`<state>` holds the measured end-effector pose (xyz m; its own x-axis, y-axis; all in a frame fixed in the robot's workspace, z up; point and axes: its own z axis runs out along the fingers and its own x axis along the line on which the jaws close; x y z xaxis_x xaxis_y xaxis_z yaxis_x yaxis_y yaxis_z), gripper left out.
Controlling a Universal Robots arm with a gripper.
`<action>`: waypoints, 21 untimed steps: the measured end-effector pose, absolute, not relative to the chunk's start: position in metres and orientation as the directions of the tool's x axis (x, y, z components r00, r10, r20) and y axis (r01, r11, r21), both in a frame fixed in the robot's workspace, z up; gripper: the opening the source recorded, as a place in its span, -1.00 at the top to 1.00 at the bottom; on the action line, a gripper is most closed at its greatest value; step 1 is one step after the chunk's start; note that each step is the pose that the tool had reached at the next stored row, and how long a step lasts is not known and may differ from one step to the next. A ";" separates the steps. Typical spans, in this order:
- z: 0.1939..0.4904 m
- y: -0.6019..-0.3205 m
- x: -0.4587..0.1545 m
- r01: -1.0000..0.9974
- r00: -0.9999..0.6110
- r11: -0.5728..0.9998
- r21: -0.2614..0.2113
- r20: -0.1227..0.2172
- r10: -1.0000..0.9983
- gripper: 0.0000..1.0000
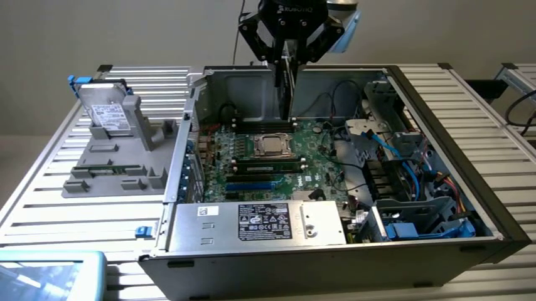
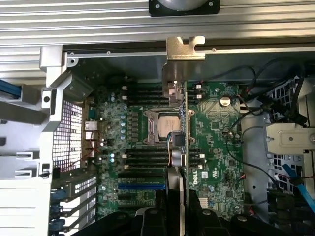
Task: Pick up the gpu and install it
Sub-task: 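Pick up the gpu and move the gpu toward the slot, then insert the gpu into the slot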
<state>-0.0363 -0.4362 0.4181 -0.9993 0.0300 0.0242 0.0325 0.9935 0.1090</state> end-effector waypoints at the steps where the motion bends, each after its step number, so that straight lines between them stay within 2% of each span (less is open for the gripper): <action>1: 0.418 -0.436 -0.036 0.032 -0.999 0.994 0.109 0.024 0.030 0.44; 21: 0.405 -0.436 -0.036 0.032 -0.999 0.994 0.109 0.024 0.030 0.44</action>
<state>-0.0363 -0.4362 0.4048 -0.9993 0.0299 0.0242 0.0324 0.9935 0.1089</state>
